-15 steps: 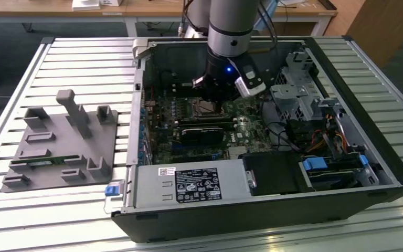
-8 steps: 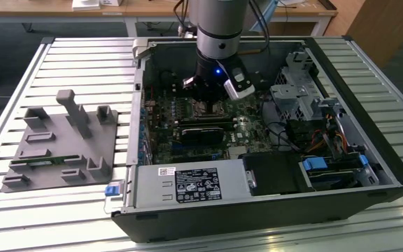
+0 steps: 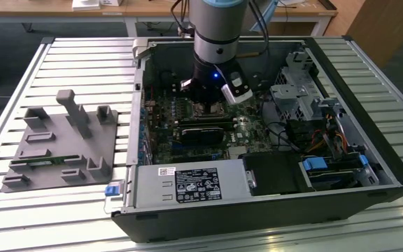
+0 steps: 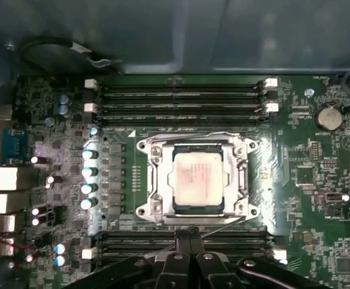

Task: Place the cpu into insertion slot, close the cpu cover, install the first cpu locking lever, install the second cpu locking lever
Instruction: 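Install the second cpu locking lever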

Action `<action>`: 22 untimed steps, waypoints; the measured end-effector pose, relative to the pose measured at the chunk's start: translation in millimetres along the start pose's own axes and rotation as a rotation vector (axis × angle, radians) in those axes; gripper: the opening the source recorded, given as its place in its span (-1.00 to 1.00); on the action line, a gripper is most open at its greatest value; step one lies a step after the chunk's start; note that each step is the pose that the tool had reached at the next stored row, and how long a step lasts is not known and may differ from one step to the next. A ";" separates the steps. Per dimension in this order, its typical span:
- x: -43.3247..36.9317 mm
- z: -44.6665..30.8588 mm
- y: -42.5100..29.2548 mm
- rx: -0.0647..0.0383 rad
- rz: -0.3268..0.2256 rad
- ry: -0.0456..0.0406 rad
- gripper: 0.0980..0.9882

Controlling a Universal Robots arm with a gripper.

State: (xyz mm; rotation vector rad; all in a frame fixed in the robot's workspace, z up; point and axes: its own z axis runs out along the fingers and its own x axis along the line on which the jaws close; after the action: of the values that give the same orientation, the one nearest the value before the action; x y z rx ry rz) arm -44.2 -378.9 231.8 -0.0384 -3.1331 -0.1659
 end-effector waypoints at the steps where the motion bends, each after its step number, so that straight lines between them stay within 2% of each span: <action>1: 2.1 0.0 -0.7 -0.001 0.000 0.0001 -0.98; 8: 4.5 10.2 -2.5 -0.003 0.000 0.0002 -0.98; 11: 4.5 13.8 -3.5 -0.010 0.000 0.0005 -0.98; 13: 4.7 14.2 -5.5 -0.027 0.000 0.0007 -0.98; 15: 5.6 14.0 -8.3 -0.038 0.000 0.0010 -0.98; 18: 8.5 13.5 -12.7 -0.058 0.000 0.0014 -0.98; 22: 13.8 12.9 -18.1 -0.088 0.000 0.0023 -0.98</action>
State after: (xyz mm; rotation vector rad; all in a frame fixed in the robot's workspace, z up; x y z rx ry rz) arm -58.5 -395.2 217.1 -0.0381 -3.1216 -0.3036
